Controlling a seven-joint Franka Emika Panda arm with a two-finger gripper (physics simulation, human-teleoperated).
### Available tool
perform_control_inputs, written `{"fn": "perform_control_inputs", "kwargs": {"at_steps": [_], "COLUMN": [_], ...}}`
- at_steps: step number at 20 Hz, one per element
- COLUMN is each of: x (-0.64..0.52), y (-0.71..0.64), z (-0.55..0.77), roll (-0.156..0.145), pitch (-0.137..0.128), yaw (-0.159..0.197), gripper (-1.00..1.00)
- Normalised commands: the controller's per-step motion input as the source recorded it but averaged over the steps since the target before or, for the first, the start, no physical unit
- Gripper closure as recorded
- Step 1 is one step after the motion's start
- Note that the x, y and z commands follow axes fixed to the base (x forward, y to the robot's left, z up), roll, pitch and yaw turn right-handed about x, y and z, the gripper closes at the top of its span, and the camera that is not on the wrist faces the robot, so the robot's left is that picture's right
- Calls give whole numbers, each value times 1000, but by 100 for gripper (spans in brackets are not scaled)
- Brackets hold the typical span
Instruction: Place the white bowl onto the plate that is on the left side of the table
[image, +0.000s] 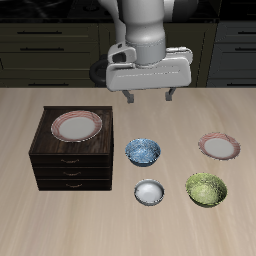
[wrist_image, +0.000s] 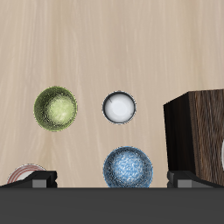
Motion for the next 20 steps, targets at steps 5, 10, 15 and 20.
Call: {"fn": "perform_control_inputs", "kwargs": {"at_steps": [5, 10, 15, 20], "x": [257, 233, 130, 22], "y": [42, -38, -20, 14], "z": [-51, -81, -178, -178], "roll": [6, -13, -5, -5], "pitch": [-4, -3, 30, 12], "yaw": [-5, 13, -22, -17], "gripper": [-100, -100, -100, -100]}}
